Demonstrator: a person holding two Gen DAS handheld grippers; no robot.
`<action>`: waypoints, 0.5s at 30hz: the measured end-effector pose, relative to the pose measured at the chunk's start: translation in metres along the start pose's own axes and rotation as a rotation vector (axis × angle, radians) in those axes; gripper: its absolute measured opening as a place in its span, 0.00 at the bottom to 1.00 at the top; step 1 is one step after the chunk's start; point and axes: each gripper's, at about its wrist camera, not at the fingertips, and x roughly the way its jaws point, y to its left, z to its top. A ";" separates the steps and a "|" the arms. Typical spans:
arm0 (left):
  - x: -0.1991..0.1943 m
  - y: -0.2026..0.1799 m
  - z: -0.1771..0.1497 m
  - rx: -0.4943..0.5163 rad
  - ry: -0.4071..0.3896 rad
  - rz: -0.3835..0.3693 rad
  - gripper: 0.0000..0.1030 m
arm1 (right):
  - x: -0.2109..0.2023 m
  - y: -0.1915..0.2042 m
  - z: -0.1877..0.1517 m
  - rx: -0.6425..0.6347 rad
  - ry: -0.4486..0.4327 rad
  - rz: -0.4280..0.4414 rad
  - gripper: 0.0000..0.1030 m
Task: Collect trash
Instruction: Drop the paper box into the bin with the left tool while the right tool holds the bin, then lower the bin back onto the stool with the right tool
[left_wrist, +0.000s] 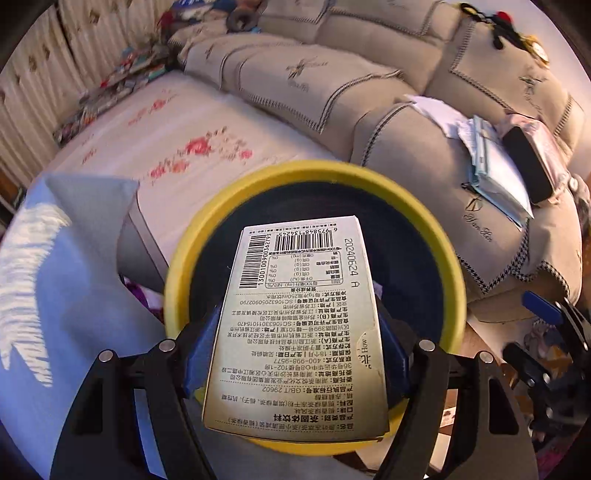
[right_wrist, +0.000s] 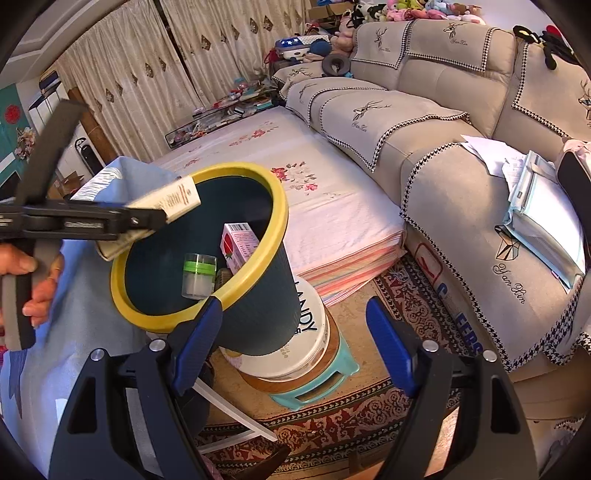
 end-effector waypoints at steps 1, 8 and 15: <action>0.008 0.003 -0.003 -0.016 0.018 0.000 0.72 | 0.000 -0.002 0.000 0.002 0.000 -0.002 0.74; -0.002 0.003 -0.010 -0.075 0.002 0.043 0.74 | -0.011 -0.001 -0.001 0.004 -0.006 0.005 0.75; -0.137 0.017 -0.075 -0.175 -0.297 0.078 0.95 | -0.029 0.016 -0.003 -0.040 -0.028 0.032 0.77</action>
